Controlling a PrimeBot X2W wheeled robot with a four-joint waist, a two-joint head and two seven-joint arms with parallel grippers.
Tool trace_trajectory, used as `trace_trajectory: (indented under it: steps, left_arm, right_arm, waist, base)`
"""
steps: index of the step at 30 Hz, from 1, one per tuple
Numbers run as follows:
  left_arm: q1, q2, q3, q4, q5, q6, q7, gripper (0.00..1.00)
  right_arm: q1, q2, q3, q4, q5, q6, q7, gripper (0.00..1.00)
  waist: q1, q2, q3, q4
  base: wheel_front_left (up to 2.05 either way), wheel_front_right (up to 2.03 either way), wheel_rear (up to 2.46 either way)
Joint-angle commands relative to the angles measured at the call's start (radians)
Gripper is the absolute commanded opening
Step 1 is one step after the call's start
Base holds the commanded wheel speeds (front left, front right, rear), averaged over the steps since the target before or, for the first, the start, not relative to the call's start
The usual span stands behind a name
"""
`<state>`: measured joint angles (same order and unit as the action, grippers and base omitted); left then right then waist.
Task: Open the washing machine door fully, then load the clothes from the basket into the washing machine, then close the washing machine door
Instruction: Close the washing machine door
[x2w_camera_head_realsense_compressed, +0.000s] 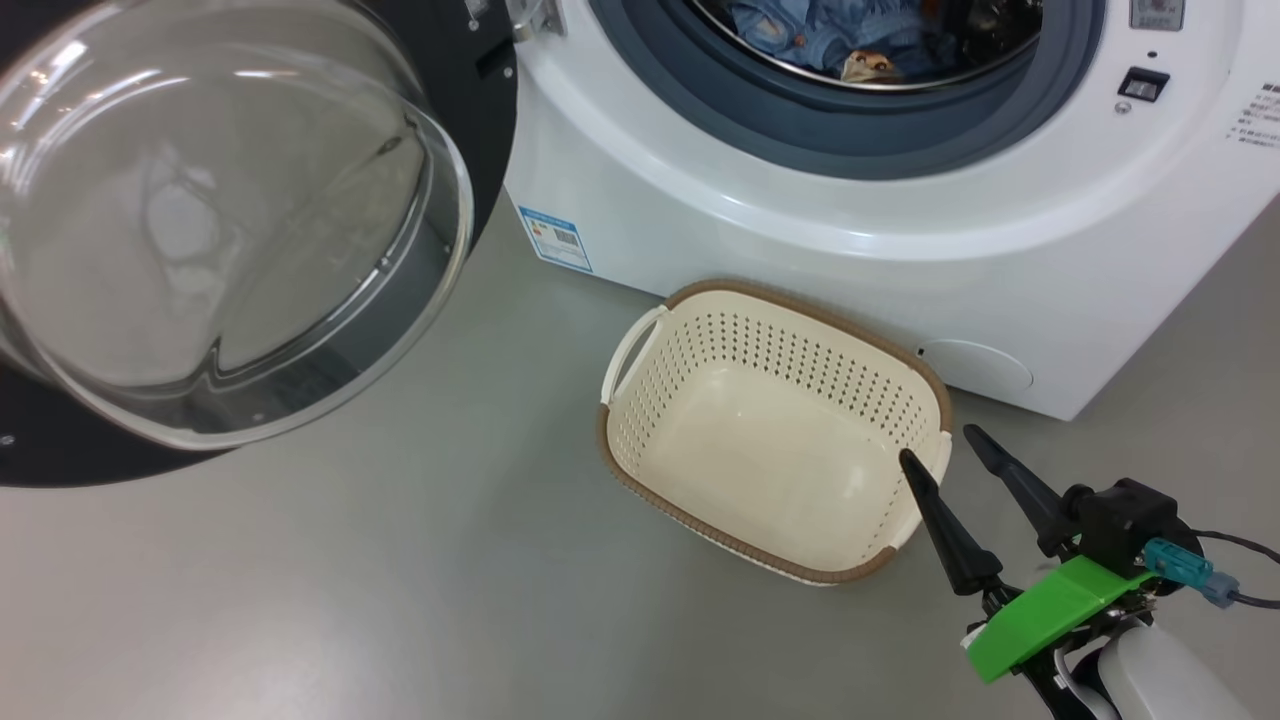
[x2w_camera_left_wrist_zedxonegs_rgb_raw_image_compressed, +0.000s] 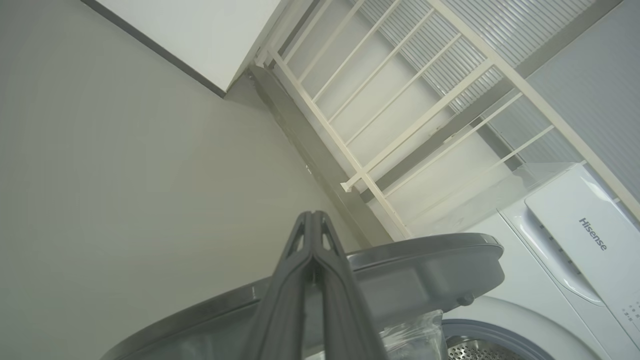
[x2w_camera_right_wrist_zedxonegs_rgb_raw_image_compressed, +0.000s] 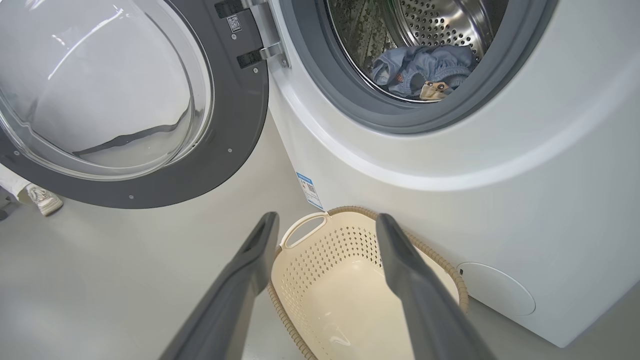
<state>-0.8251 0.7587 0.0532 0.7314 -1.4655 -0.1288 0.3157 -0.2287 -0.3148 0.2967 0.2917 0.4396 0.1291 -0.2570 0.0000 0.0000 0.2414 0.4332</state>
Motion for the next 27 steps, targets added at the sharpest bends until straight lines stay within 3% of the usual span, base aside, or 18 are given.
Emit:
trace_trajectory:
  steps: [1, 27]
  left_arm:
    - [-0.038, 0.087, 0.019, 0.002, -0.008, -0.002, 0.033, 0.00]
    - [-0.070, 0.089, -0.048, 0.101, -0.026, -0.002, 0.099, 0.00]
  right_arm:
    - [-0.024, -0.008, 0.028, -0.024, -0.011, 0.002, -0.005, 1.00]
    - [-0.054, -0.024, 0.062, -0.019, -0.016, 0.002, -0.005, 1.00]
  waist:
    - [0.0000, 0.0000, 0.024, -0.012]
    - [0.0000, 0.0000, 0.063, -0.038]
  base:
    - [0.00, 0.00, 0.00]
    - [0.00, 0.00, 0.00]
